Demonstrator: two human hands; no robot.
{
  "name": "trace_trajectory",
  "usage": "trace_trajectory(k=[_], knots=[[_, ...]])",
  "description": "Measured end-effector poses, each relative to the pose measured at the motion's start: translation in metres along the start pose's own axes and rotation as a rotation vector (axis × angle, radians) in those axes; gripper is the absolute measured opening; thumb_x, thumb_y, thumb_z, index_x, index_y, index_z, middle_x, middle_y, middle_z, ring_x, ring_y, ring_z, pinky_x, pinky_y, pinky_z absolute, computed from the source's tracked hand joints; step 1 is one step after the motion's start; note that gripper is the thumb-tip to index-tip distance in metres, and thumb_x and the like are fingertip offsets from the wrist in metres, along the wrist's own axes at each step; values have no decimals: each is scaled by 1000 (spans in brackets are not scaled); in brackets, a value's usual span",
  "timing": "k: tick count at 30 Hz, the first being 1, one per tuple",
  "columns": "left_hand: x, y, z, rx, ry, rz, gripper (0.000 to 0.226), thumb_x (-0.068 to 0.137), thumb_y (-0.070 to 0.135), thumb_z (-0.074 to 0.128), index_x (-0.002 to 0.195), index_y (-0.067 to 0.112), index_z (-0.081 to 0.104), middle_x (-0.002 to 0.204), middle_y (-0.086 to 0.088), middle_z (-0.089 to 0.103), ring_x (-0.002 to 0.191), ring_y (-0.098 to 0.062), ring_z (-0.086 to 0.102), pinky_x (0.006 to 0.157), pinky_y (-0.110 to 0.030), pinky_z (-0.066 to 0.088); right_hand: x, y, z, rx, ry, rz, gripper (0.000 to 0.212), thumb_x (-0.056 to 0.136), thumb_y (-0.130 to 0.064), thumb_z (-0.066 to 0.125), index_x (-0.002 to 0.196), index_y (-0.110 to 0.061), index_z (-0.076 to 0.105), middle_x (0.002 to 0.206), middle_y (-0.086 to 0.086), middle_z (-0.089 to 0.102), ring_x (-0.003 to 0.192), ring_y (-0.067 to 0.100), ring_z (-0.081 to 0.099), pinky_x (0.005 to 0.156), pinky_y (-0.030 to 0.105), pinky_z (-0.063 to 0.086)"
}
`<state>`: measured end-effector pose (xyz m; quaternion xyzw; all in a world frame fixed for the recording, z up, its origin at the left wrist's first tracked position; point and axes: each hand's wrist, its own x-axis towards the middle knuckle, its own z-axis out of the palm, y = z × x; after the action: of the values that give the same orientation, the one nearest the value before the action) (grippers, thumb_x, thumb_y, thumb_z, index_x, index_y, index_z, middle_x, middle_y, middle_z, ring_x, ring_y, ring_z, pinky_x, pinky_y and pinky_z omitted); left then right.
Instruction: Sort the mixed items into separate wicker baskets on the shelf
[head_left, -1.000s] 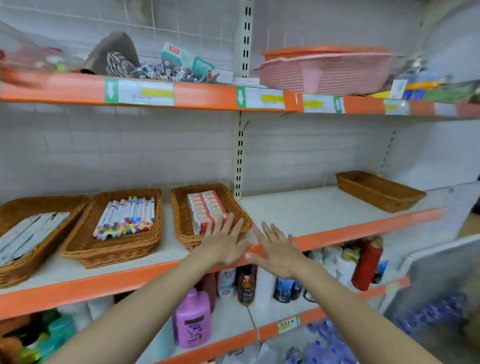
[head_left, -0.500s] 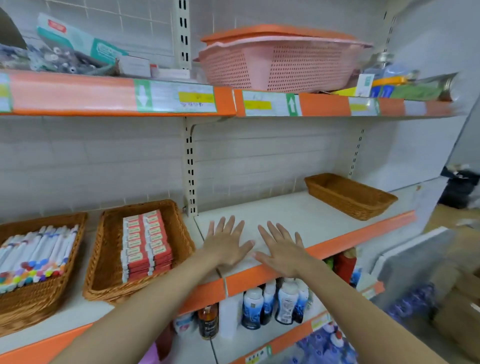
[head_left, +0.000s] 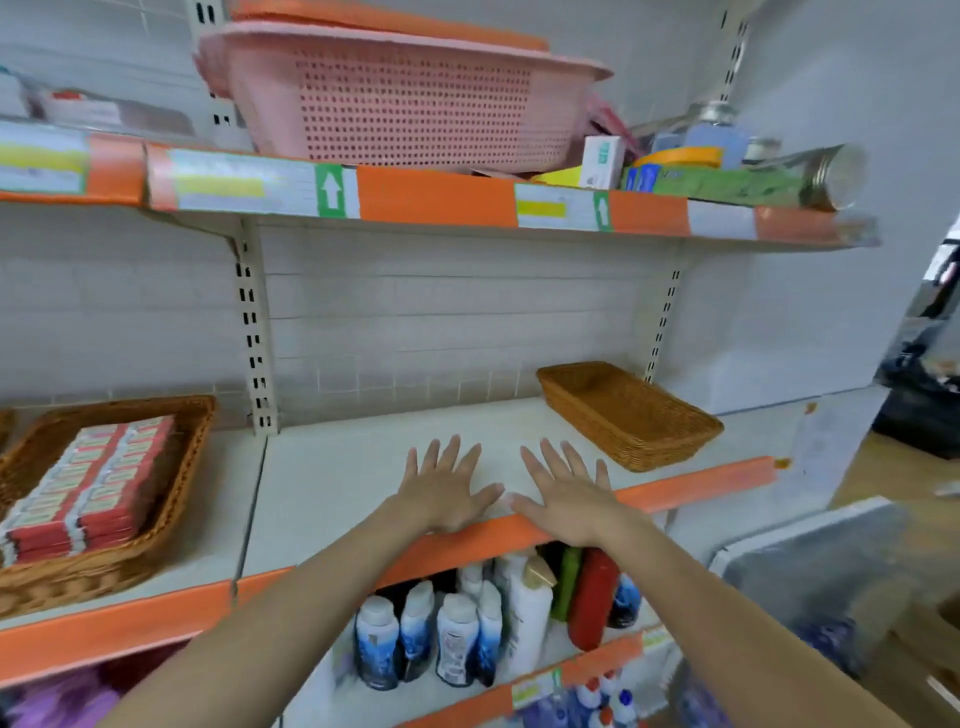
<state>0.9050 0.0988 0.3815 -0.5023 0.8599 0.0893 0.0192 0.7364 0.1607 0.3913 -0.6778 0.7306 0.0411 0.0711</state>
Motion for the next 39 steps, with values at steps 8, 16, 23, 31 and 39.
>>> trace_trajectory(k=[8, 16, 23, 31, 39], knots=[[46, 78, -6, 46, -18, 4, 72, 96, 64, 13, 153, 27, -10, 159, -3, -19, 147, -27, -17, 118, -48, -11, 15, 89, -8, 50, 21, 11, 77, 92, -70, 13, 152, -31, -13, 158, -1, -24, 145, 21, -25, 116, 53, -12], [135, 122, -12, 52, 6, 73, 73, 95, 64, 12, 153, 25, -8, 160, -3, -17, 147, -26, -15, 118, -47, -9, 61, 157, -25, 86, 67, 42, 74, 94, -68, 15, 153, -30, -10, 160, -2, -20, 146, 17, -22, 118, 50, -11], [212, 148, -20, -20, 77, 123, 71, 97, 62, 17, 154, 24, -1, 161, -4, -11, 148, -25, -12, 118, -45, -9, 109, 209, -37, 70, 125, 64, 68, 99, -59, 18, 155, -27, -3, 162, 0, -12, 148, 18, -11, 118, 44, -1], [257, 152, -12, 11, 52, 69, 67, 100, 57, 17, 154, 22, 2, 161, -4, -6, 148, -24, -9, 118, -43, -8, 159, 239, -31, 94, 78, -10, 67, 100, -56, 21, 155, -24, -1, 162, 3, -7, 149, 21, -6, 119, 44, 4], [263, 160, -15, -13, 125, 11, 44, 95, 33, 38, 125, 5, 56, 133, -13, 52, 133, -28, 37, 113, -32, 15, 203, 235, -33, 13, -52, -260, 66, 97, -54, 38, 145, -10, 30, 151, 11, 27, 141, 28, 20, 110, 43, 28]])
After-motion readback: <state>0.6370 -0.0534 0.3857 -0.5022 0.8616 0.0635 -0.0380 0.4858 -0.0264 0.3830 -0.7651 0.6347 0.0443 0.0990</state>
